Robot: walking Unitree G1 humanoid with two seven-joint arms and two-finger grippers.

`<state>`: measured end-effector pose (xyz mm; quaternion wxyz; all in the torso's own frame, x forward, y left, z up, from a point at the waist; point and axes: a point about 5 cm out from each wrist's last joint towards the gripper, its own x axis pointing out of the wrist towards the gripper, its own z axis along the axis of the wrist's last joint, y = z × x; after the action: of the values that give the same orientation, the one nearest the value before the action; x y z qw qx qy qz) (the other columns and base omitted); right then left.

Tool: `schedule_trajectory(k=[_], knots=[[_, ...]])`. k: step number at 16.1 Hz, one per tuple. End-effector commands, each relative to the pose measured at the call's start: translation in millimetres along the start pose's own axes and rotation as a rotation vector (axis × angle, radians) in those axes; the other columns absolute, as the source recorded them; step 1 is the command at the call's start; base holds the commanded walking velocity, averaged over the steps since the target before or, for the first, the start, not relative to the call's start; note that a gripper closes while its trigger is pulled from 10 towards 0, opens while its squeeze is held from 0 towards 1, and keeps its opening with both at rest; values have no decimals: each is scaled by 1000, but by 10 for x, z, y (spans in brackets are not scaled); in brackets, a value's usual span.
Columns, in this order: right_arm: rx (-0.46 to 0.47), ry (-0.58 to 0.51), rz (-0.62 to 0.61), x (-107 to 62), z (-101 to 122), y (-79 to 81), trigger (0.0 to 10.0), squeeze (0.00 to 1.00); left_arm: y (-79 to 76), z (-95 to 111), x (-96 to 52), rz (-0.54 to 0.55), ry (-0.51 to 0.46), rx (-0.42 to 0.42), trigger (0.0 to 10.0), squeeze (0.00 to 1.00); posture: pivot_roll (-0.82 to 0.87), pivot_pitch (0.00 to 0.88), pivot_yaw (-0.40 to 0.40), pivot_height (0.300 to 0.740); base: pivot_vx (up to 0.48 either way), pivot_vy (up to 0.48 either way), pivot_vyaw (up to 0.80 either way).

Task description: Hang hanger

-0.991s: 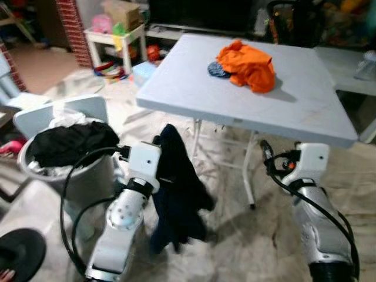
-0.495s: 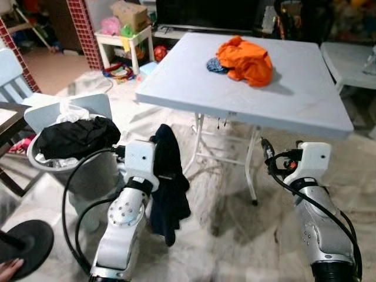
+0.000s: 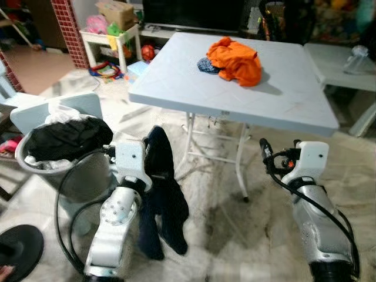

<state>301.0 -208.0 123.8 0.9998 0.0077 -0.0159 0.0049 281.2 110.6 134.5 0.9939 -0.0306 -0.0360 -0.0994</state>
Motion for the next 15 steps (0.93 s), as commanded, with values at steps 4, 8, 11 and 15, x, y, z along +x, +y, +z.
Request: schedule_trajectory(k=[4, 8, 11, 15], knots=[[-9, 4, 19, 14, 3, 41, 10000, 0, 15, 65, 37, -4, -23, -11, 10000, 0, -1, 62, -38, 740, 288, 278, -173], [-9, 4, 19, 13, 5, 41, 10000, 0, -1, 57, 31, -13, -19, -20, 10000, 0, -1, 64, -39, 740, 283, 280, -750], [-9, 3, 20, 20, 10, 47, 10000, 0, 2, 58, 31, -16, -18, -21, 10000, 0, -1, 64, -39, 740, 282, 277, -800], [-9, 3, 21, 23, 12, 50, 10000, 0, -18, 43, 31, -21, -6, -23, 10000, 0, -1, 65, -38, 740, 266, 267, -800]])
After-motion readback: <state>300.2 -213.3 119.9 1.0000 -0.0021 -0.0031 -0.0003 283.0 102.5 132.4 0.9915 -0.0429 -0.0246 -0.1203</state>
